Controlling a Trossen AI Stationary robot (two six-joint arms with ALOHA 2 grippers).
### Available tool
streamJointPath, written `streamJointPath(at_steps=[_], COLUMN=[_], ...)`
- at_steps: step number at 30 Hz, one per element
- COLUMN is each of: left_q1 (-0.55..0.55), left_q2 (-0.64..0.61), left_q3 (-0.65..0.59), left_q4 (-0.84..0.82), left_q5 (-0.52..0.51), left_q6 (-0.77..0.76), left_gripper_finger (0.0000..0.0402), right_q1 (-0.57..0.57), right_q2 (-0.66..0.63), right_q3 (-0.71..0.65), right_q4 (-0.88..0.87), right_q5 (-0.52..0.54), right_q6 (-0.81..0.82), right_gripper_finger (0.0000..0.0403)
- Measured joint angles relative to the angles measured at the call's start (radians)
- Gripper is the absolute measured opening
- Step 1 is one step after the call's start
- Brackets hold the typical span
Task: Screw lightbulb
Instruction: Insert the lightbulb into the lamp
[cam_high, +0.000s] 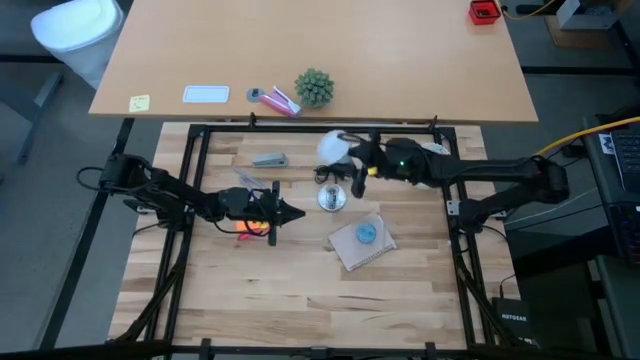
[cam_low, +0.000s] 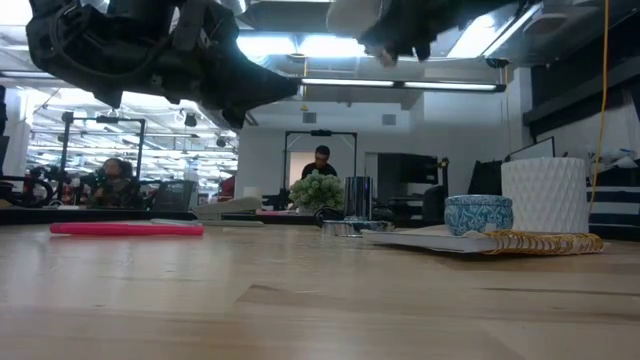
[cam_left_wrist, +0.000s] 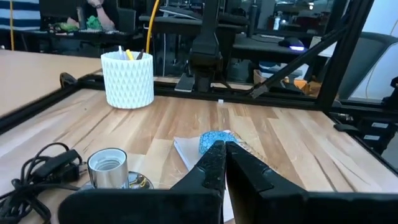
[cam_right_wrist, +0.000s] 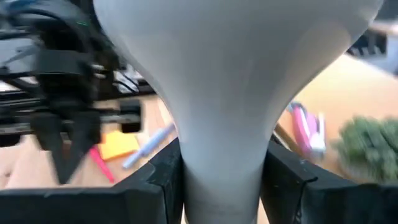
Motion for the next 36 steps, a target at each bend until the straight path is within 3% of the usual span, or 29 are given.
streamJointPath(at_steps=[6,17,27,36], left_q1=[0.000,0.070,0.164,0.185], left_q2=[0.000,0.000,0.000,0.001], left_q3=[0.000,0.000,0.000,0.000], left_q4=[-0.015,-0.016,-0.018,0.019], left_q5=[0.000,-0.001,0.006,0.003], left_q6=[0.038,0.068,0.065,0.091], left_gripper_finger=[0.0004,0.0004,0.0004,0.0004], right_q1=[-0.060,-0.022,0.013,0.015], right_q2=[0.092,0.304,0.359,0.359], right_q3=[-0.025,-0.048,-0.048,-0.048], right_q4=[0.026,0.195,0.187,0.187], right_q5=[-0.120,-0.294,-0.274,-0.226], right_q6=[0.084,0.135,0.132,0.098], right_gripper_finger=[0.0160,0.0159,0.0159,0.0159])
